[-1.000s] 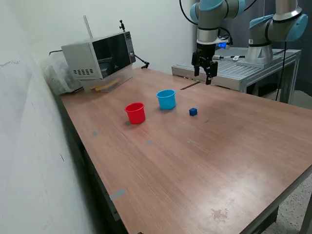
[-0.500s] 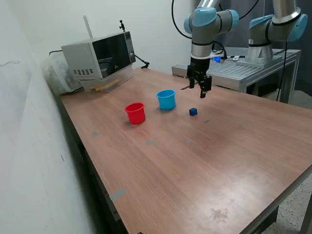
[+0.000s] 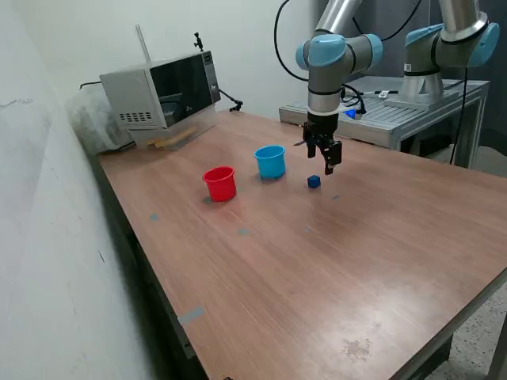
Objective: Place red objects in the red bin, and blue objects in the blue bin.
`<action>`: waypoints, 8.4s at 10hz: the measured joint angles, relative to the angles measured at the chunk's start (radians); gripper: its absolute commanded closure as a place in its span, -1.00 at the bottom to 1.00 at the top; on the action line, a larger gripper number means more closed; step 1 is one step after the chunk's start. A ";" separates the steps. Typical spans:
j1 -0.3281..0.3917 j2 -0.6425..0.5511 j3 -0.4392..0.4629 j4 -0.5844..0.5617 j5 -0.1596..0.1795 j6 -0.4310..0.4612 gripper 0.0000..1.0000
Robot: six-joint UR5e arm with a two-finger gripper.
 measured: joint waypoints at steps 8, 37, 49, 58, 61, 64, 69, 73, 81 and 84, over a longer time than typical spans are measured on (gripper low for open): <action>0.003 0.037 -0.004 -0.020 0.028 -0.003 -1.00; -0.033 0.072 -0.034 -0.027 0.030 -0.191 -1.00; -0.031 0.094 -0.034 -0.037 0.066 -0.208 -1.00; -0.036 0.097 -0.037 -0.041 0.067 -0.226 -1.00; -0.036 0.096 -0.037 -0.041 0.066 -0.233 -1.00; -0.039 0.096 -0.037 -0.041 0.067 -0.237 -1.00; -0.045 0.095 -0.032 -0.041 0.067 -0.247 1.00; -0.046 0.094 -0.028 -0.043 0.067 -0.252 1.00; -0.052 -0.065 0.001 -0.025 0.066 -0.262 1.00; -0.094 -0.121 0.017 -0.015 0.066 -0.266 1.00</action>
